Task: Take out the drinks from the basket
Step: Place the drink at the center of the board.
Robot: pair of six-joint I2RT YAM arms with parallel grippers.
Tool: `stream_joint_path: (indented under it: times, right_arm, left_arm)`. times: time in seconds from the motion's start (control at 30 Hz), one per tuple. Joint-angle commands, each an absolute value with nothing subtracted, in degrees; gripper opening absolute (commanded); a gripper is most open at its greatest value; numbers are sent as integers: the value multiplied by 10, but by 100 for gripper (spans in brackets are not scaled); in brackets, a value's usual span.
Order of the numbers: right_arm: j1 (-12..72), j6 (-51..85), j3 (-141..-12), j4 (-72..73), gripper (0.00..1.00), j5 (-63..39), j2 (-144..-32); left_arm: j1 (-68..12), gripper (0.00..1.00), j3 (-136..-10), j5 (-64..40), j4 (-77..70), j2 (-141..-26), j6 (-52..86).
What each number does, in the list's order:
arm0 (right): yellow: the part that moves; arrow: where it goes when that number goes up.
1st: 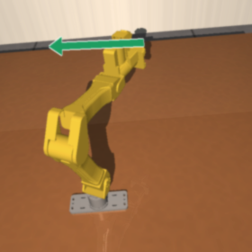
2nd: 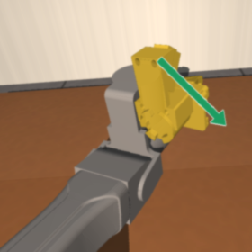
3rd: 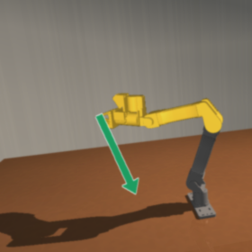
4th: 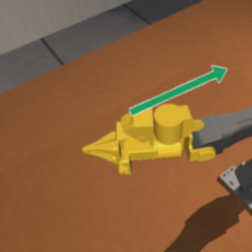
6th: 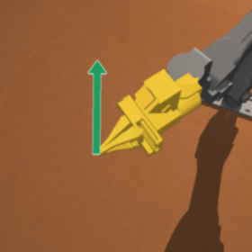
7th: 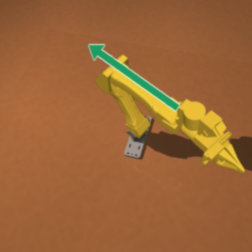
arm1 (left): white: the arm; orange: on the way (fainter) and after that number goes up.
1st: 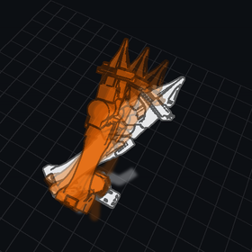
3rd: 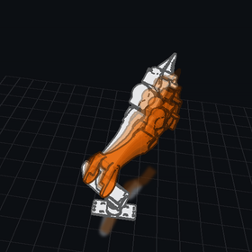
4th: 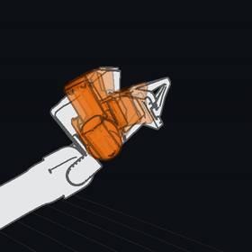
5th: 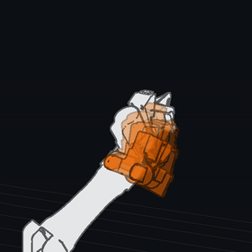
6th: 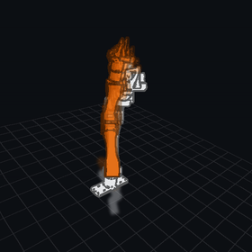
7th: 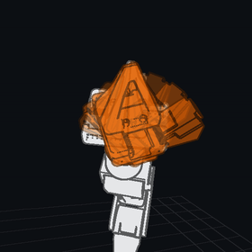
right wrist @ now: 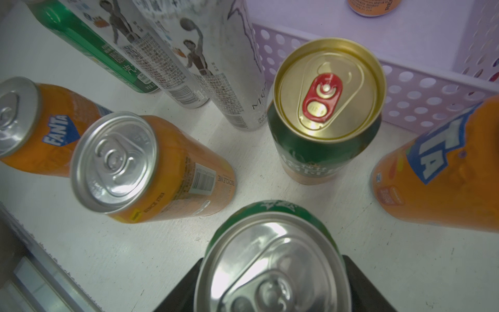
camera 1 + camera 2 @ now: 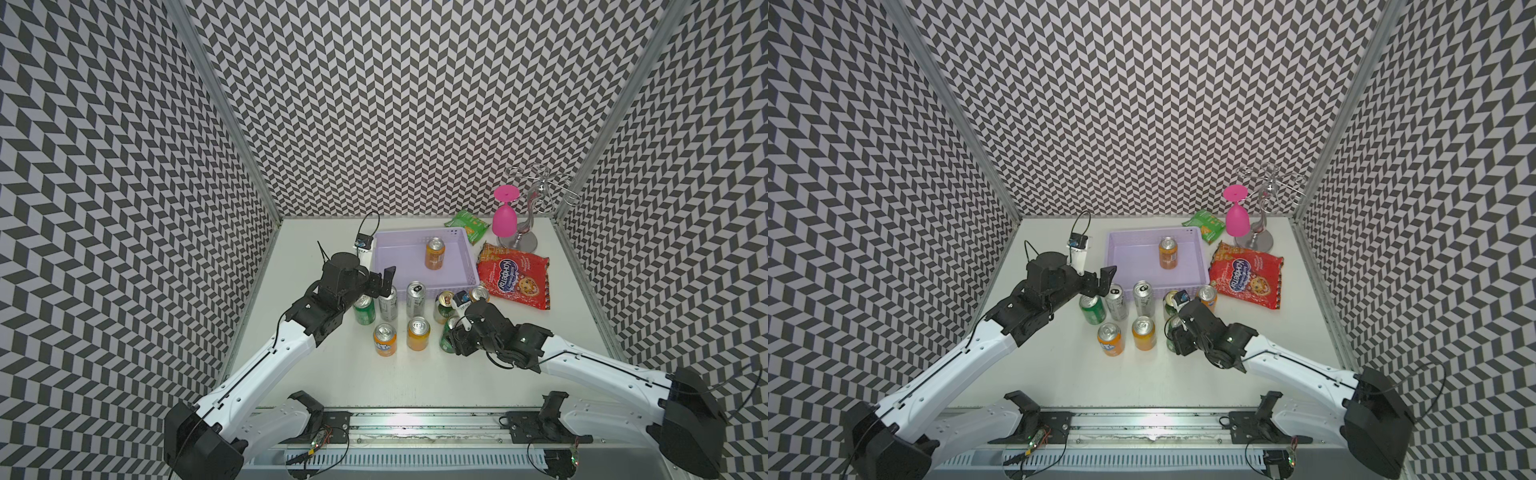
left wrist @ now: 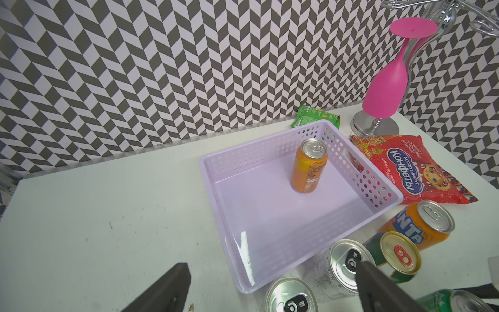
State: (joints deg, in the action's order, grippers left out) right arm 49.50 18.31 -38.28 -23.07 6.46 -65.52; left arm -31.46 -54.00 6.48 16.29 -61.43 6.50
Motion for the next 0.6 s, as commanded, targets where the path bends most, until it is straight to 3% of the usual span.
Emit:
stream_joint_path:
  times: [0.0,0.37,0.57]
  right_arm:
    - [501,185,-387,-163,52,86,-657]
    - [502,178,-382,-165,56,91,-670]
    - [503,171,-383,-169,65,89,-670]
  left_arm:
    - [-311,99,-533,71,148,-605,63]
    - [-310,99,-534,73,147,-605,62]
    - [-310,99,-534,73,148,-603,62]
